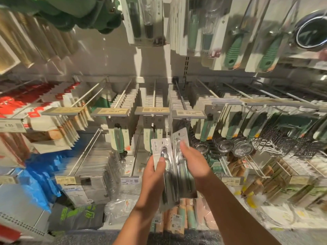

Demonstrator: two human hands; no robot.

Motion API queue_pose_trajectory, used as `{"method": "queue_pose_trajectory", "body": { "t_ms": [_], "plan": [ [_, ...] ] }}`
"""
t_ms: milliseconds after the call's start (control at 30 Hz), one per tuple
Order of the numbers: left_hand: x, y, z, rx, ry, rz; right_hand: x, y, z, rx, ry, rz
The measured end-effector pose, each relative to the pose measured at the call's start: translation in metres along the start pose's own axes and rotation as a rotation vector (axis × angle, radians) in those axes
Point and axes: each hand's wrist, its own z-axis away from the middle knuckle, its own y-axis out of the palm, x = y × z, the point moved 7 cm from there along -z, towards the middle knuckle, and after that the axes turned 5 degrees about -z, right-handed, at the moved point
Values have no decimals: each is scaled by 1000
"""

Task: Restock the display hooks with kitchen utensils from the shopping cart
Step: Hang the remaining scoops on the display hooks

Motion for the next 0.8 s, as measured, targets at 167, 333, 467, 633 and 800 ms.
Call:
{"method": "queue_pose_trajectory", "body": {
  "t_ms": [167,333,467,633,800],
  "plan": [
    [0,0,-3,-12,-3,47,9,-6,0,-26,-135,59],
    [7,-10,-13,-94,-54,92,17,-19,-5,-77,-183,76],
    [8,-12,-14,-96,-42,95,22,-20,-7,-65,-199,73],
    [8,-15,-17,-128,-47,108,17,-20,-4,-62,-191,-4],
    [3,-12,-17,-143,-78,77,21,-22,-18,-112,-148,-41]
  ]
}}
